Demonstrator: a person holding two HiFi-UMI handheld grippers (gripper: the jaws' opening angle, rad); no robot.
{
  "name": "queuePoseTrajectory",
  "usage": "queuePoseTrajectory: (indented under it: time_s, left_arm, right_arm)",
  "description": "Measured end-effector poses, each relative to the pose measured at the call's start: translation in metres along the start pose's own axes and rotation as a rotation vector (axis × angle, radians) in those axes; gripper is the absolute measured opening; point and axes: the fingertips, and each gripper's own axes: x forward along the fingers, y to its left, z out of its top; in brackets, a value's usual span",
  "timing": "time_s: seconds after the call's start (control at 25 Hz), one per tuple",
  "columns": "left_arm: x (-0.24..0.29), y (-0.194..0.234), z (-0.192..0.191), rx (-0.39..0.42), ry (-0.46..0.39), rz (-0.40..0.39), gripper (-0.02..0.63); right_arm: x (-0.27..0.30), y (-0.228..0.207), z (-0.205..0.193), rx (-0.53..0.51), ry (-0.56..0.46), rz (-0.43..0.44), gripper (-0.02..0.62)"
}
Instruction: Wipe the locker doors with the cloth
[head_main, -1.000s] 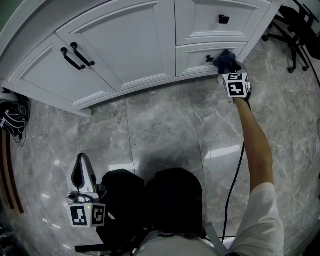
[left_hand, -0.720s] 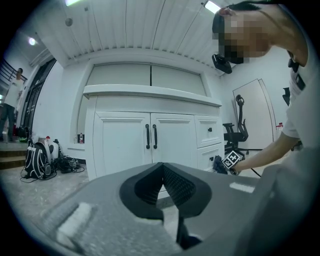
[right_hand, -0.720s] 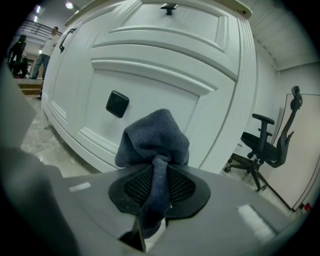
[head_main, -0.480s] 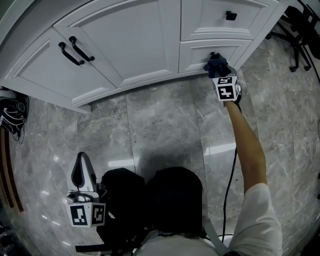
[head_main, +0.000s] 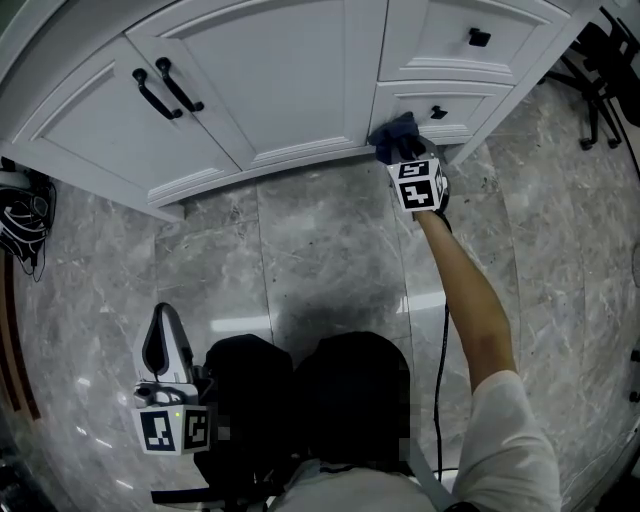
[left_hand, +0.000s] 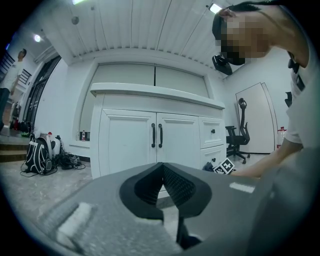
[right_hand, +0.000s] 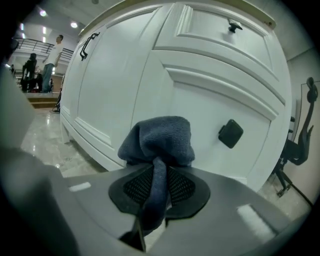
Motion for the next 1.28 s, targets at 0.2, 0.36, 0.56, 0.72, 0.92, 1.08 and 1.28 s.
queuePoseTrajectory:
  time_s: [0.2, 0.36, 0.56, 0.72, 0.92, 1.08, 1.28]
  left_arm:
    - [0.001, 0.013, -0.008, -0.033, -0.004, 0.003, 0.002]
    - [0.006, 0.030, -0.019, -0.068, -0.006, -0.010, 0.002]
    - [0.004, 0.058, -0.005, -0.131, 0.025, 0.005, 0.002]
    - [-0.005, 0.064, 0.047, -0.196, 0.098, 0.009, 0.002]
    - [-0.013, 0.065, 0.171, -0.221, 0.143, -0.016, 0.002]
    - [-0.023, 0.067, 0.286, -0.213, 0.141, -0.030, 0.002]
    - [-0.030, 0.045, 0.437, -0.187, 0.116, -0.086, 0.002]
  right_arm:
    - [-0.012, -0.005, 0.001, 0.065, -0.024, -0.017, 0.069]
    - [-0.052, -0.001, 0.025, 0.126, -0.112, -0.028, 0.067]
    - [-0.101, 0.040, 0.075, 0.087, -0.164, 0.046, 0.067]
    - [-0.159, 0.083, 0.110, 0.084, -0.067, 0.160, 0.068]
    - [-0.259, 0.119, 0.222, 0.111, -0.043, 0.286, 0.067]
    - [-0.333, 0.108, 0.320, 0.212, -0.060, 0.296, 0.067]
    - [-0.427, 0.067, 0.445, 0.253, -0.089, 0.296, 0.067]
